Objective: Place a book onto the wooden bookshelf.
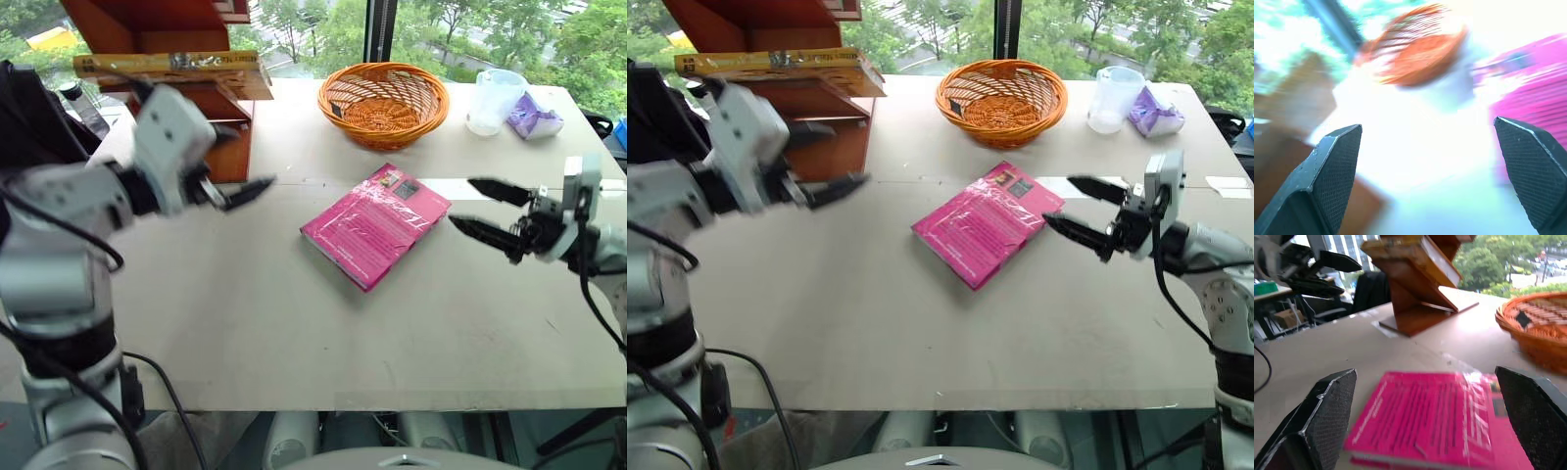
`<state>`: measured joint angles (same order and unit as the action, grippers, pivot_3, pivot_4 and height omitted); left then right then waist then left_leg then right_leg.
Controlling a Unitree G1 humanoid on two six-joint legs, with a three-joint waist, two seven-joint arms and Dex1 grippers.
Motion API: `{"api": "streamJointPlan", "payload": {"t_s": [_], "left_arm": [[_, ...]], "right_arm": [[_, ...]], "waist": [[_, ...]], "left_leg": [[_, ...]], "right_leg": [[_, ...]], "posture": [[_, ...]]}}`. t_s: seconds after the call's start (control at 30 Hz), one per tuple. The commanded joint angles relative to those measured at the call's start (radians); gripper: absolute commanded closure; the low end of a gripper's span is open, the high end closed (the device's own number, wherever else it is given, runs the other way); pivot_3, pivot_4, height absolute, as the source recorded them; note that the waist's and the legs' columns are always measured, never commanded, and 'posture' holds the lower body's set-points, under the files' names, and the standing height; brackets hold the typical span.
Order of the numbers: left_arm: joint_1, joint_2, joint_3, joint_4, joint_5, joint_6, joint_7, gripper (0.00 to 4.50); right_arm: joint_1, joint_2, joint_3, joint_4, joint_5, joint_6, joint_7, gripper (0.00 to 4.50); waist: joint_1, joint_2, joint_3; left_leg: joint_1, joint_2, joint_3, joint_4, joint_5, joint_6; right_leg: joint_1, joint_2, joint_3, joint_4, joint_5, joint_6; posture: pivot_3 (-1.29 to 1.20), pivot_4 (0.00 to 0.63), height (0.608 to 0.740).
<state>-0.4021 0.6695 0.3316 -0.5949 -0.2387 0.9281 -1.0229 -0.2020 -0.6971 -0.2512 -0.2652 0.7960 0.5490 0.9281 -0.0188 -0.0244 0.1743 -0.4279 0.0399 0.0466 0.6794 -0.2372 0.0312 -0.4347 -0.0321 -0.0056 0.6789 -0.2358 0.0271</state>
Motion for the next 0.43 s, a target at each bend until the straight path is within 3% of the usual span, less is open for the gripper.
{"api": "streamJointPlan", "payload": {"t_s": [0.03,0.07,0.23,0.3,0.43], "left_arm": [[0.228,-0.203,0.081,-0.14,-0.133,-0.025,0.094,0.08],[0.334,-0.244,0.056,-0.14,-0.114,-0.08,0.118,0.08],[0.702,-0.333,-0.059,-0.054,0.004,-0.354,0.212,0.08],[0.754,-0.359,-0.094,-0.01,0.033,-0.46,0.252,0.08],[0.775,-0.366,-0.166,0.082,0.1,-0.624,0.309,0.08]], "right_arm": [[0.163,0.018,-0.024,-0.029,-0.103,-0.13,0.016,0.0],[0.218,0.03,-0.022,-0.008,-0.145,-0.188,0.027,0.0],[0.375,0.077,-0.023,0.132,-0.301,-0.45,0.063,0.0],[0.391,0.098,-0.027,0.196,-0.336,-0.536,0.063,0.0],[0.401,0.122,-0.031,0.277,-0.369,-0.644,0.066,0.0]], "waist": [[0.003,0.001,-0.001],[0.006,0.002,-0.001],[0.006,0.0,-0.002],[0.008,0.0,-0.003],[0.011,0.002,-0.005]], "left_leg": [[0.006,0.0,0.0,-0.002,0.0,0.0],[0.015,-0.001,0.0,-0.005,0.0,0.0],[0.023,-0.001,0.002,-0.008,0.0,0.0],[0.031,-0.001,0.003,-0.009,-0.001,0.0],[0.031,-0.001,0.002,-0.009,-0.003,-0.004]], "right_leg": [[0.005,0.0,0.002,0.0,0.0,0.0],[0.014,-0.001,0.003,-0.002,-0.001,0.0],[0.02,-0.001,0.004,-0.004,-0.004,0.0],[0.026,-0.003,0.006,-0.005,-0.006,-0.001],[0.025,-0.007,0.006,-0.005,-0.005,-0.002]], "posture": [[0.0,0.15,0.739],[0.0,0.15,0.739],[0.0,0.15,0.739],[0.0,0.15,0.739],[0.0,0.15,0.739]]}}
